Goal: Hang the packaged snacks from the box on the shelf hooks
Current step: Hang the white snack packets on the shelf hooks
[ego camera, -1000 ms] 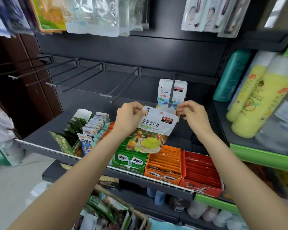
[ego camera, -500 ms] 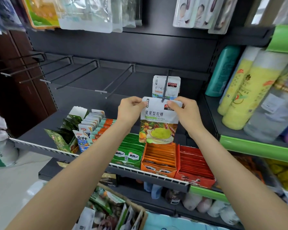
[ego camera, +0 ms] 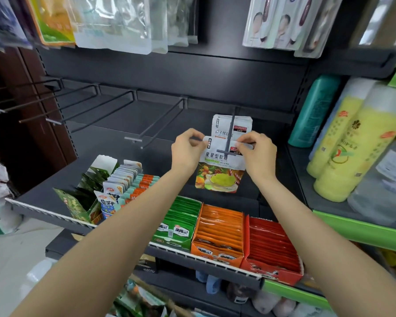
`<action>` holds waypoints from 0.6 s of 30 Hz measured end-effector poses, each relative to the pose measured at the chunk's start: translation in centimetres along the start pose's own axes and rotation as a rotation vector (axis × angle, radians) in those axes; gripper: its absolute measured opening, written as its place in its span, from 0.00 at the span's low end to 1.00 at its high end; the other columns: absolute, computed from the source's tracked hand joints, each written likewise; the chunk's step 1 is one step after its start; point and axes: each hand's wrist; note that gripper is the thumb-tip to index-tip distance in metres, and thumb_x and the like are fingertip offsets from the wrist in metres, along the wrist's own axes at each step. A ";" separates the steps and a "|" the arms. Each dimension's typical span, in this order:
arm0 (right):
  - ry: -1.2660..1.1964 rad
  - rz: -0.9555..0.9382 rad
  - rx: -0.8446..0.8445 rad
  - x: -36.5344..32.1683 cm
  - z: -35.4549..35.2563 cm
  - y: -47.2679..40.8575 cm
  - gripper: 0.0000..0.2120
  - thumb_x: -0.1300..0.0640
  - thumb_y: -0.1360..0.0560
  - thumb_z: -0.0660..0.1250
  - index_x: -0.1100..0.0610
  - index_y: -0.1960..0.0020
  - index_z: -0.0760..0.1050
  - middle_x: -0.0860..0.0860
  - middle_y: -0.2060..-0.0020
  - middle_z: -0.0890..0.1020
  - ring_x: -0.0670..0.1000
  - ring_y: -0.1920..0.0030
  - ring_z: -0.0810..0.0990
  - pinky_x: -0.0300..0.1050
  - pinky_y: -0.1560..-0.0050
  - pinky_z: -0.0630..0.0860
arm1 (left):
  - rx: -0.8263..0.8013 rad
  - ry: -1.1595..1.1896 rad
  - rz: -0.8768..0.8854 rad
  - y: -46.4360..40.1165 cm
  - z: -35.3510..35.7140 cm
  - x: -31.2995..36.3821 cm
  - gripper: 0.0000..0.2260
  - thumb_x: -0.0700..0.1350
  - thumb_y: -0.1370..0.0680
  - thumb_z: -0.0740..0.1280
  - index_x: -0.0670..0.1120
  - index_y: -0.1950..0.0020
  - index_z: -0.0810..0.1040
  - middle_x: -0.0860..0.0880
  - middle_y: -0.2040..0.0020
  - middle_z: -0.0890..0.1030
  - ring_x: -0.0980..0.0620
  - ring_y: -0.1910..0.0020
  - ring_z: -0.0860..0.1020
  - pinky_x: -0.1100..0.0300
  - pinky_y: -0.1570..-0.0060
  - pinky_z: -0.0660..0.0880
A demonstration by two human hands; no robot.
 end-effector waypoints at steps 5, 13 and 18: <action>0.135 0.012 0.042 1.2 1.2 -3.7 0.02 0.60 0.27 0.69 0.55 0.56 0.80 0.52 0.54 0.79 0.51 0.52 0.78 0.42 0.57 0.70 | 0.069 -0.167 0.059 -3.7 2.1 0.4 0.02 0.44 0.24 0.69 0.46 0.55 0.79 0.52 0.61 0.78 0.56 0.60 0.74 0.67 0.58 0.66; 0.264 0.000 0.088 2.6 2.7 -7.3 0.04 0.61 0.25 0.66 0.56 0.54 0.80 0.55 0.51 0.79 0.55 0.48 0.77 0.41 0.60 0.67 | 0.115 -0.173 -0.085 -8.0 5.6 0.0 0.05 0.43 0.23 0.67 0.43 0.50 0.80 0.45 0.52 0.82 0.49 0.53 0.78 0.61 0.54 0.70; 0.286 0.021 0.067 2.9 2.9 -8.1 0.04 0.60 0.25 0.66 0.56 0.52 0.79 0.55 0.50 0.78 0.55 0.47 0.75 0.42 0.60 0.66 | 0.133 -0.196 -0.123 -8.7 6.5 0.1 0.06 0.43 0.23 0.66 0.43 0.48 0.80 0.44 0.49 0.82 0.46 0.49 0.79 0.61 0.53 0.70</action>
Point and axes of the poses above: each hand's wrist, its own y-axis away from the middle knuckle, its own z-axis out of the palm, x = y × z
